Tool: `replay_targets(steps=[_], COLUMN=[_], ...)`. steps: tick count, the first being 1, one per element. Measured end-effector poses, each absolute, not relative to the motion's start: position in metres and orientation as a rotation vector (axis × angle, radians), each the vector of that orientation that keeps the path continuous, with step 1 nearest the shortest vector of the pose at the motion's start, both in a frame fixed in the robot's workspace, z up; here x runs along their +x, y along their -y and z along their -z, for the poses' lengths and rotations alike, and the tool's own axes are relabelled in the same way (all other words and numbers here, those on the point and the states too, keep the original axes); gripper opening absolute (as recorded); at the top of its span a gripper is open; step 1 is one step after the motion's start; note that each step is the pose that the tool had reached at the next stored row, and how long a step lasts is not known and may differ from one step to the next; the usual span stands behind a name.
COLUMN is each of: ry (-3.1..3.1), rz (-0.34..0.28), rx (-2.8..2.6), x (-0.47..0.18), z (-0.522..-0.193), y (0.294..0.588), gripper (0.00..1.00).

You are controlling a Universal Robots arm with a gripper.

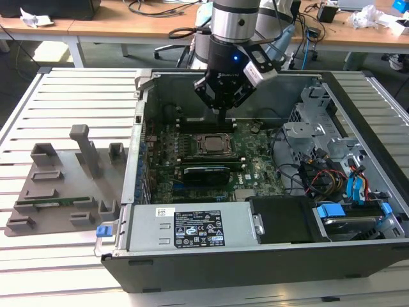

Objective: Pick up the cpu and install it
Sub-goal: 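Install the second cpu locking lever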

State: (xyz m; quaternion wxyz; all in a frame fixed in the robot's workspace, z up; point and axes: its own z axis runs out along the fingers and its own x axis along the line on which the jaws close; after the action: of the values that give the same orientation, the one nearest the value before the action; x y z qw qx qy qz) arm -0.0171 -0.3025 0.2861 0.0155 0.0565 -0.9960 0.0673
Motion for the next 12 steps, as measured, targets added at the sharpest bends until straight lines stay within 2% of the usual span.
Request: replay_targets(steps=[12], ry=[3.097], rz=[-0.227], rx=[0.176], x=[-0.017], z=[-0.303], y=[0.302], gripper=[0.11])
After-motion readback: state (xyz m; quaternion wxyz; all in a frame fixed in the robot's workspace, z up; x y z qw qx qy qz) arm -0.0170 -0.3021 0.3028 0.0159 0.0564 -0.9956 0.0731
